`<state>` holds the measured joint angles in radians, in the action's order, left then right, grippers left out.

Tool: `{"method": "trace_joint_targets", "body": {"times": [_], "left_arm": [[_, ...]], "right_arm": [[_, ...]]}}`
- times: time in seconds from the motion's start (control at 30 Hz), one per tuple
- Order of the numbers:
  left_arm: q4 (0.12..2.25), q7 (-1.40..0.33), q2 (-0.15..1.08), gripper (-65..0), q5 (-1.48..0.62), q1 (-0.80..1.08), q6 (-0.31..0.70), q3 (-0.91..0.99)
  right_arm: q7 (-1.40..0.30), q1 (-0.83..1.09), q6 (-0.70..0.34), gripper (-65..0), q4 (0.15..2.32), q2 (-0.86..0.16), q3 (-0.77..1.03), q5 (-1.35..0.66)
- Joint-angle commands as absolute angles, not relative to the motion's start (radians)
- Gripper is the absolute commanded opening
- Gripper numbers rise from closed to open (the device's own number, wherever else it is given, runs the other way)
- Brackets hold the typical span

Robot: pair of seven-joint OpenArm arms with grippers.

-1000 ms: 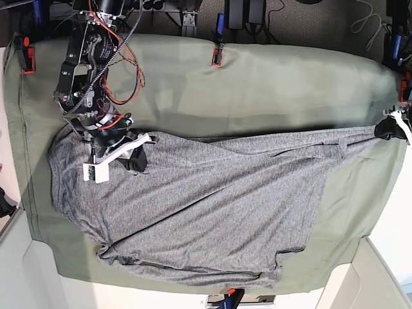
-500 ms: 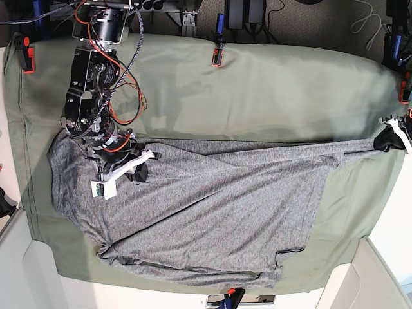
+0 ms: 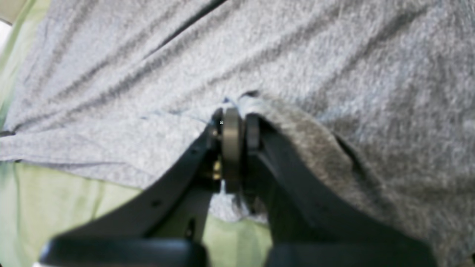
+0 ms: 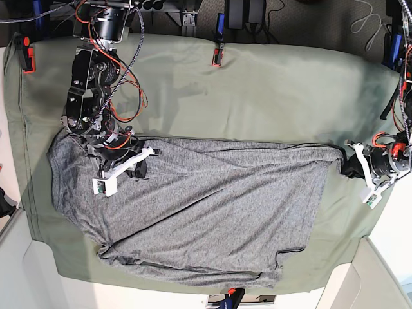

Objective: Fold the T-shirt properly
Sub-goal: 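Pull the shirt with the right gripper while moving the left gripper inward, then open both grippers, release the shirt and lift away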

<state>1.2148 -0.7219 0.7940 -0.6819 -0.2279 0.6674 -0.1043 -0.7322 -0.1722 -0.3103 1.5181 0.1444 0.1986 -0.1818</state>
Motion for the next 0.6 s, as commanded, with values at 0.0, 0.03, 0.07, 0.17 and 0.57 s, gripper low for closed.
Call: {"method": "trace_joint_targets", "body": {"times": [0.0,0.03,0.07,0.17,0.57], "left_arm": [[1.193,-0.702,0.807,-61.1,-0.674,-0.273,0.662,-0.104],[1.159,-0.702,0.79,-61.1,-0.66,-0.296,0.662,-0.112],[1.126,-0.701,0.776,-61.1,-0.645,-0.314,0.663,-0.114],[1.047,-0.669,0.752,-61.1,-0.62,-0.366,0.67,-0.114],[0.937,-0.649,0.748,-60.5,-0.587,-0.479,0.67,-0.114]], "right_arm": [[-0.699,-0.193,-0.318,-65.0,1.534,0.144,0.196,-0.171],[-0.697,-0.193,-0.318,-65.0,1.533,0.141,0.196,-0.155],[-0.695,-0.193,-0.318,-65.0,1.531,0.136,0.196,-0.149],[-0.683,-0.193,-0.318,-65.0,1.521,0.114,0.196,-0.149],[-0.636,-0.261,-0.318,-65.0,1.422,0.097,0.196,-0.146]]}}
